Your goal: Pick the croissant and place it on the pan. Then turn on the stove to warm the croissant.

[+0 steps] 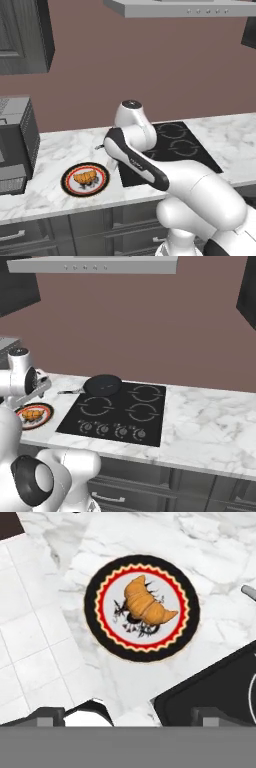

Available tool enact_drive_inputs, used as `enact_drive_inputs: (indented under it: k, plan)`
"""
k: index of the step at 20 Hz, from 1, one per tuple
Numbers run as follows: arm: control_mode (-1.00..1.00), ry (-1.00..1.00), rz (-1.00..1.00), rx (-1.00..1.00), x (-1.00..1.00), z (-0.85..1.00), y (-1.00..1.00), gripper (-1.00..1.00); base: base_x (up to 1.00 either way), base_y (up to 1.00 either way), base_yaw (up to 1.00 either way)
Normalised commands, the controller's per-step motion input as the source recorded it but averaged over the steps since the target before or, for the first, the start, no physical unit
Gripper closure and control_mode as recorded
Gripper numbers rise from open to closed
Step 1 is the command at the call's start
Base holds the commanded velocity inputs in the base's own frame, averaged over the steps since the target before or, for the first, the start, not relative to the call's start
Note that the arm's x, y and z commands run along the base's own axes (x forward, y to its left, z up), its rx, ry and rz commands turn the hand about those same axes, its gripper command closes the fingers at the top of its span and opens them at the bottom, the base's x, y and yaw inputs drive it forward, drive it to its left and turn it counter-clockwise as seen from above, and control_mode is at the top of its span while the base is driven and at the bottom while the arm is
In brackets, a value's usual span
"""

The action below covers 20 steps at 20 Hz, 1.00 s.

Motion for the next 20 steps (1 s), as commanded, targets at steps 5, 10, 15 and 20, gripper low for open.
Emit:
enact_drive_inputs:
  k: [5,10,15,20]
  plan:
    - [-1.00,0.01,0.18,-0.03,0.00,-0.36,0.27,-1.00,0.00,0.00,0.00]
    - [-1.00,0.05,0.17,-0.07,0.01,-0.36,0.31,-1.00,0.00,0.00,0.00]
    - [-1.00,0.05,0.12,-0.06,0.16,-0.32,0.32,-1.00,0.00,0.00,0.00]
    - [-1.00,0.01,0.10,-0.05,0.29,-0.25,0.21,-1.00,0.00,0.00,0.00]
